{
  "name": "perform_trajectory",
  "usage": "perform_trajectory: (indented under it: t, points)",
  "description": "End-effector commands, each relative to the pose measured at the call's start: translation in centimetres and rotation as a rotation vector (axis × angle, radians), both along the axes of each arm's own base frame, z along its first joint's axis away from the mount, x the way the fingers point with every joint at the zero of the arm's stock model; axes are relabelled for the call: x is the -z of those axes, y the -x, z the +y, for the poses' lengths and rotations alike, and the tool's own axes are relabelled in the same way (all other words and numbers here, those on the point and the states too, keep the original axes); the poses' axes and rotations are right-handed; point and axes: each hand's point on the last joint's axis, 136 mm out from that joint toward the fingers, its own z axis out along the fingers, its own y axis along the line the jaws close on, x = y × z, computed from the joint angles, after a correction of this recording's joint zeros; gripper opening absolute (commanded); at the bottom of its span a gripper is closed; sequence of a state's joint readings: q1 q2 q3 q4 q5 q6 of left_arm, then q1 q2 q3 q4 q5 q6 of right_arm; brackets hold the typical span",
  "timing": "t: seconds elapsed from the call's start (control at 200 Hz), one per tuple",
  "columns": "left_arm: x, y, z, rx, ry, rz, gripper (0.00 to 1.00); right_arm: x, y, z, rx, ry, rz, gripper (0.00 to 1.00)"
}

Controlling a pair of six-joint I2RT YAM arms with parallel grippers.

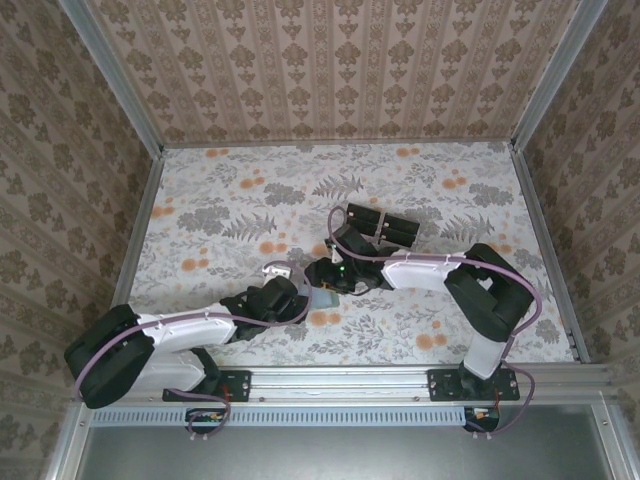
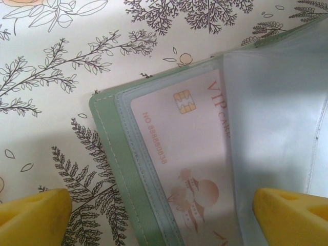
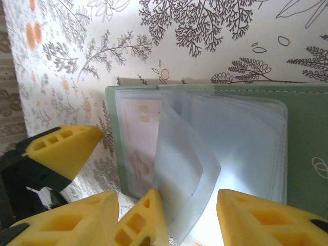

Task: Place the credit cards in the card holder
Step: Flip over the card slot on the card holder.

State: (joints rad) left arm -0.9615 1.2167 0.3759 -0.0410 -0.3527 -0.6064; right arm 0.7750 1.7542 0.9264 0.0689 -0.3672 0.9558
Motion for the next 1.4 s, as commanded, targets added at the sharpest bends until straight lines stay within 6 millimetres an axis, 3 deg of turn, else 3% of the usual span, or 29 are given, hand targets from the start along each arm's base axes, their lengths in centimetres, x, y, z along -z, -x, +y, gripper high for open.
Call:
perform_trajectory:
  t: [0.0, 0.575, 1.04, 1.395]
  points:
    - [-0.2, -0.1, 0.3, -0.019, -0.011, -0.005, 1.00, -0.1, 0.0, 0.1, 0.051, -0.056, 0.019, 0.55]
    - [-0.3, 0.0, 0.5, -0.021, -0.011, -0.008, 1.00, -2.4, 0.9, 1.2, 0.058, -0.111, -0.011, 0.54]
    - [-0.4, 0.0, 0.5, -0.020, -0.010, -0.010, 1.00, 0.8, 0.7, 1.9, 0.052, -0.070, 0.033, 0.55]
    - [-0.7, 0.0, 0.5, -0.020, -0.002, -0.016, 1.00, 0.6, 0.0, 2.5, 0.037, -0.077, 0.030, 0.54]
